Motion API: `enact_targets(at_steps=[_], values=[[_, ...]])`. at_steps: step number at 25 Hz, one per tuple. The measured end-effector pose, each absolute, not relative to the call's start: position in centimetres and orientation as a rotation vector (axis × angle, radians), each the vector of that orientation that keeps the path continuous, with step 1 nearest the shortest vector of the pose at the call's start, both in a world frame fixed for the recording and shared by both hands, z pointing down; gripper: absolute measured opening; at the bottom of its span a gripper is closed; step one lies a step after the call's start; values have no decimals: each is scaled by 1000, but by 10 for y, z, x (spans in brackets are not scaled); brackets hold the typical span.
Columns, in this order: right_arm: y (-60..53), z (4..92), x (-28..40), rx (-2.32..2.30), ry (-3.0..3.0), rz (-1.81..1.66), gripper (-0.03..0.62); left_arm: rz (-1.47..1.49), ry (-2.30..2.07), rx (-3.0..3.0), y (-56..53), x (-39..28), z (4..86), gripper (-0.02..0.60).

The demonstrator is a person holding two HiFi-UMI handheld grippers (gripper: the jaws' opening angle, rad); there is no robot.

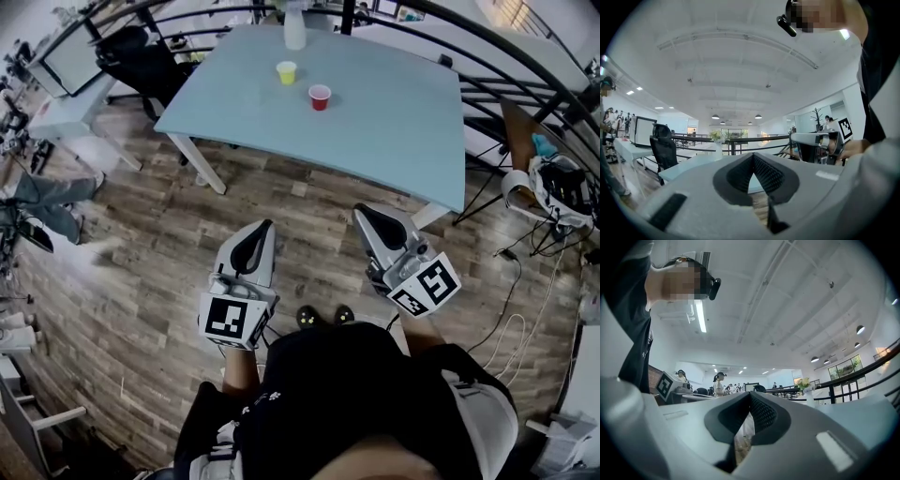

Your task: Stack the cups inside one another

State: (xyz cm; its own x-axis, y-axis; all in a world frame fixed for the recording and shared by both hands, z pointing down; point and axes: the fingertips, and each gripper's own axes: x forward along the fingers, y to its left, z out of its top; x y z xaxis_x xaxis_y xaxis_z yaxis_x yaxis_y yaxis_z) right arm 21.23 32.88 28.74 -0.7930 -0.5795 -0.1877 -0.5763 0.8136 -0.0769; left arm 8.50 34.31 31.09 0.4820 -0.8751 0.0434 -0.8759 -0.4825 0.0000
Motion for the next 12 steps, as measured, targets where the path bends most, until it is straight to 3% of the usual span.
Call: enact_targets(at_steps=[12], values=[[318, 292, 183, -880, 2830, -34, 0, 69, -1601, 2665, 334, 54, 317, -15]])
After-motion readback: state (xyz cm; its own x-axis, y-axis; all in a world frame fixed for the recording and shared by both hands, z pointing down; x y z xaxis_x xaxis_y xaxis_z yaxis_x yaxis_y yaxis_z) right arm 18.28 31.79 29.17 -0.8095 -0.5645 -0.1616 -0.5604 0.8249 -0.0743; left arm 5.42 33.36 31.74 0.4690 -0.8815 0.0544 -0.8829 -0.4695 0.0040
